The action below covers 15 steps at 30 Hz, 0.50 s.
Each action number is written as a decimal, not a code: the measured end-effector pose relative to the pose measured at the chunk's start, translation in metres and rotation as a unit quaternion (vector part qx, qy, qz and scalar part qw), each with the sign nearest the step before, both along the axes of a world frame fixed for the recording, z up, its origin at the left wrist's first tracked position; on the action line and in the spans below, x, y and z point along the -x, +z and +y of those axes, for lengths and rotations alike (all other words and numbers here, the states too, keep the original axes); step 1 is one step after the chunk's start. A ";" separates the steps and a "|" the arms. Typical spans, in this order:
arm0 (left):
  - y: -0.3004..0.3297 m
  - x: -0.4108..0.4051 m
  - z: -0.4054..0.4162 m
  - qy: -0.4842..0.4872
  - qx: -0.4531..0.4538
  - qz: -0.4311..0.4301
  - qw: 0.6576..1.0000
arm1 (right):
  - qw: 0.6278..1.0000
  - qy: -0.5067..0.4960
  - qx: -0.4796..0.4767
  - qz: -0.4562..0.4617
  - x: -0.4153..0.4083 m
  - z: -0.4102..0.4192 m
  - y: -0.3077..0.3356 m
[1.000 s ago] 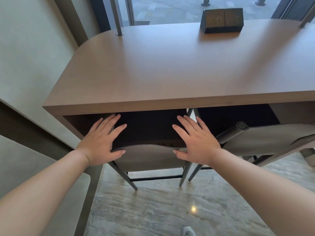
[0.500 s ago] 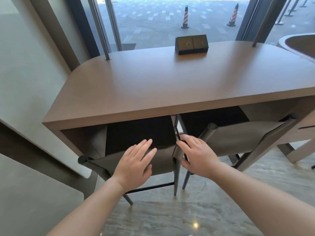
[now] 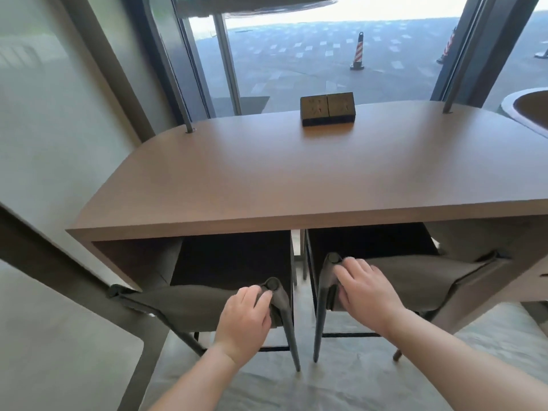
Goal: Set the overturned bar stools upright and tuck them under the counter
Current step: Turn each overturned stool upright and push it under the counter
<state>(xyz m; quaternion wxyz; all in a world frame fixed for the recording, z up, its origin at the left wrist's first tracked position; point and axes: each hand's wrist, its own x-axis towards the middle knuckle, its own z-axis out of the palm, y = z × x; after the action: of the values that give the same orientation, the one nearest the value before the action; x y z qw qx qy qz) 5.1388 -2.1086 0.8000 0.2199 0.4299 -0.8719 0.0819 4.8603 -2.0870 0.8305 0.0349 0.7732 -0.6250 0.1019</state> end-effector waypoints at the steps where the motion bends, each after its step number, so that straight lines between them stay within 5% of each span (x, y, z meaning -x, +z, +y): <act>1: -0.001 0.009 -0.001 0.023 0.000 -0.003 1.000 | 1.000 0.010 -0.006 0.001 0.009 -0.006 0.002; 7: 0.001 0.045 -0.008 0.101 -0.043 -0.014 0.994 | 0.990 0.087 -0.083 0.072 0.034 -0.033 0.001; 15: -0.004 0.037 -0.021 0.057 -0.025 -0.047 0.997 | 0.987 0.110 -0.091 0.070 0.030 -0.053 -0.012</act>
<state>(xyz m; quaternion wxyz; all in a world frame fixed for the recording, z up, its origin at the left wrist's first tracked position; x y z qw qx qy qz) 5.1014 -2.1298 0.7962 0.1628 0.4799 -0.8571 0.0930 4.8303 -2.1404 0.8185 -0.0033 0.8423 -0.5389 -0.0071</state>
